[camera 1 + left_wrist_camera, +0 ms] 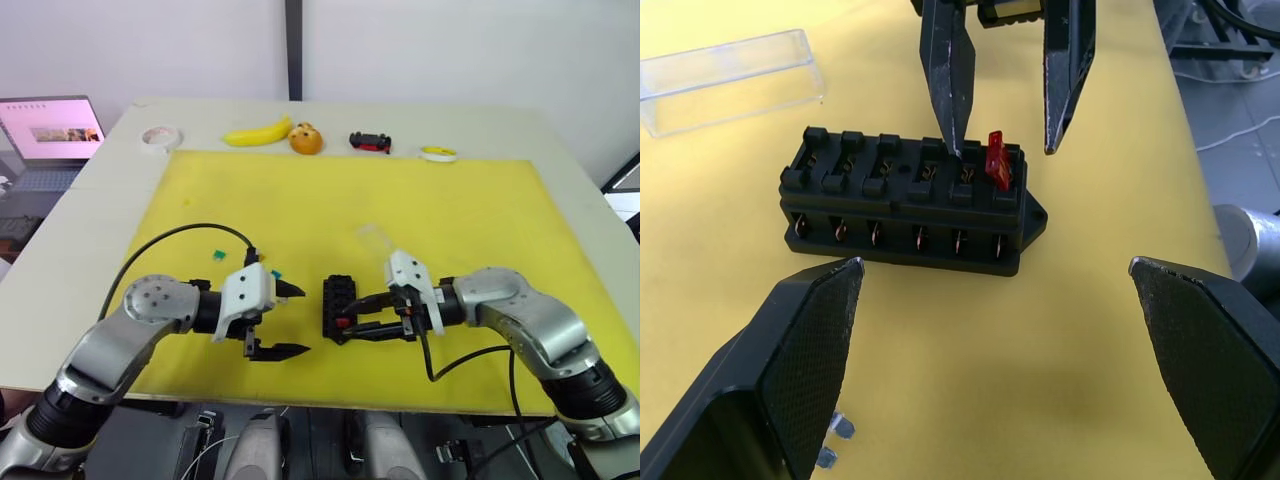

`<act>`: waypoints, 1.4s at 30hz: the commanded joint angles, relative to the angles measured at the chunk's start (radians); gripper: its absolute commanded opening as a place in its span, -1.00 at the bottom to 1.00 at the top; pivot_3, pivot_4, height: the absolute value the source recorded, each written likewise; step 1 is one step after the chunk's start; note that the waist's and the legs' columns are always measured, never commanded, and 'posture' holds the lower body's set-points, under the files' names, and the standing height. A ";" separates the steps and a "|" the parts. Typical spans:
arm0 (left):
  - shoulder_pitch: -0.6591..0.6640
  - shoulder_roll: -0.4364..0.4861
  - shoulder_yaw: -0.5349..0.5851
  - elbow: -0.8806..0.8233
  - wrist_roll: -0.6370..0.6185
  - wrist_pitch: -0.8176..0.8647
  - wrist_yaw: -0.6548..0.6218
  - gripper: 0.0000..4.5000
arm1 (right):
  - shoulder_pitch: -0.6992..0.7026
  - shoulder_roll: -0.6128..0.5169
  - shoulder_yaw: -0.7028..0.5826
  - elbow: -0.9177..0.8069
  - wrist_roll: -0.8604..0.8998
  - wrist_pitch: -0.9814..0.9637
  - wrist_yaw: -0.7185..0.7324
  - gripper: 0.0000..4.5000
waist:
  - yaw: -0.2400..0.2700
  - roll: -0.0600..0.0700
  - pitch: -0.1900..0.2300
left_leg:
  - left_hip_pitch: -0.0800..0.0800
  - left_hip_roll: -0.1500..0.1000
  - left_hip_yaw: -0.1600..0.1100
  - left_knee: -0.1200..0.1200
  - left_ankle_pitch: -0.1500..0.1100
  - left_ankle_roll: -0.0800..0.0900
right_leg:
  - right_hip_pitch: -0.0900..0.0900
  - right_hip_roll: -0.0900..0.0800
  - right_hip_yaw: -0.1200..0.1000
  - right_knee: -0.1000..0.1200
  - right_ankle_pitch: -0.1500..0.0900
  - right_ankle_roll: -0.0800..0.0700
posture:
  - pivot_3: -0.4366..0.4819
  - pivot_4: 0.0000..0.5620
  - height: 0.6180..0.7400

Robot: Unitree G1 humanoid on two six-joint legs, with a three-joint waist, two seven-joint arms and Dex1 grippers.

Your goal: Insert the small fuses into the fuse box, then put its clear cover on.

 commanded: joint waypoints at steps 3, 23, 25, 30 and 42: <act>-0.006 -0.003 -0.001 -0.029 -0.002 -0.009 0.002 1.00 | 0.006 -0.024 0.025 -0.016 -0.064 -0.091 0.012 -0.15 | 0.000 0.000 0.000 | 0.000 0.000 0.000 0.000 0.000 0.000 | 0.000 0.000 0.000 0.000 0.000 0.000 | -0.05 -0.47 0.96; 0.003 -0.014 -0.019 -0.015 0.011 -0.034 0.002 1.00 | -0.007 -0.024 -0.025 -0.069 -0.013 -0.034 -0.001 -0.15 | 0.001 0.000 0.000 | 0.000 0.000 0.000 0.000 0.000 0.000 | 0.000 0.000 0.000 0.000 0.000 0.000 | -0.05 -0.47 0.96; 0.003 -0.015 -0.022 -0.011 0.013 -0.039 0.002 1.00 | -0.010 -0.023 -0.031 -0.075 -0.002 -0.017 -0.003 -0.15 | 0.001 0.000 0.000 | 0.000 0.000 0.000 0.000 0.000 0.000 | 0.000 0.000 0.000 0.000 0.000 0.000 | -0.05 -0.47 0.96; -0.001 -0.019 -0.027 -0.008 0.014 -0.040 0.004 1.00 | -0.030 -0.017 -0.048 -0.088 0.039 0.040 -0.025 -0.15 | 0.000 0.000 0.000 | 0.000 0.000 0.000 0.000 0.000 0.000 | 0.000 0.000 0.000 0.000 0.000 0.000 | -0.05 -0.47 0.96; -0.018 -0.018 -0.021 -0.014 0.008 -0.022 0.009 1.00 | -0.005 -0.024 -0.014 -0.073 -0.004 0.016 -0.029 -0.15 | 0.001 0.000 0.000 | 0.000 0.000 0.000 0.000 0.000 0.000 | 0.000 0.000 0.000 0.000 0.000 0.000 | -0.05 -0.47 0.96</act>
